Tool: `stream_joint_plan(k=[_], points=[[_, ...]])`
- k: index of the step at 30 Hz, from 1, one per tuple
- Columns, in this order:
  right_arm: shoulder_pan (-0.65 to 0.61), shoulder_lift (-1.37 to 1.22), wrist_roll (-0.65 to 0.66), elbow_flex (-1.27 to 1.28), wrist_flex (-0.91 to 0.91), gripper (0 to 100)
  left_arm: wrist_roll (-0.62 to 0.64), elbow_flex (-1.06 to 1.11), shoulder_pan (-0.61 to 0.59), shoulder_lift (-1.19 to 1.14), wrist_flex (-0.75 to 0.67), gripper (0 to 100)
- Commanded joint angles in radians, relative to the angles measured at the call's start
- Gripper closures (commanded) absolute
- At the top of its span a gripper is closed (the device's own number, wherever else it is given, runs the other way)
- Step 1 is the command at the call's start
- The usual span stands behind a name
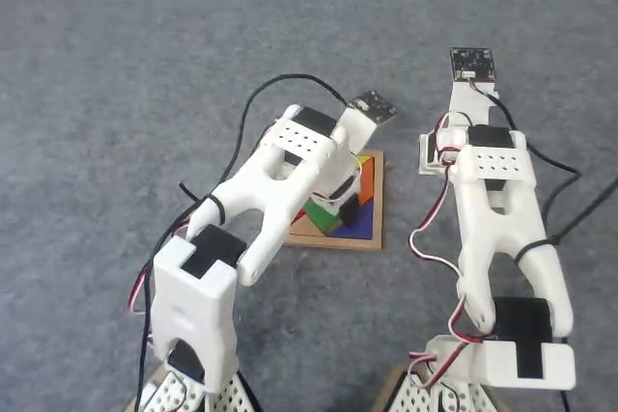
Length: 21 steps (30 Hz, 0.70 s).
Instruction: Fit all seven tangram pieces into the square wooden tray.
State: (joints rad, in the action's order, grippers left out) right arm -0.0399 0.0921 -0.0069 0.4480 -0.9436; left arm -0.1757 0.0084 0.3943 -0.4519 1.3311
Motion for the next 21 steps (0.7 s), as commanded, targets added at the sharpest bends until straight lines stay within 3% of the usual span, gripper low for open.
stream_joint_plan(k=[1, 7, 11, 19, 21], points=[[0.012, 0.016, -0.008, -0.006, 0.021, 97.1, 0.028, -0.044, 0.006, 0.02, 0.005, 70], [0.012, 0.016, -0.008, -0.006, 0.021, 97.1, 0.115, -0.015, -0.015, 0.135, -0.011, 70], [0.012, 0.016, -0.008, -0.006, 0.021, 97.1, 0.186, 0.091, -0.075, 0.222, -0.135, 70], [0.012, 0.016, -0.008, -0.006, 0.021, 97.1, 0.299, 0.271, -0.236, 0.437, -0.365, 98], [0.012, 0.016, -0.008, -0.006, 0.021, 97.1, 0.296, 0.366, -0.253, 0.505, -0.446, 99]])
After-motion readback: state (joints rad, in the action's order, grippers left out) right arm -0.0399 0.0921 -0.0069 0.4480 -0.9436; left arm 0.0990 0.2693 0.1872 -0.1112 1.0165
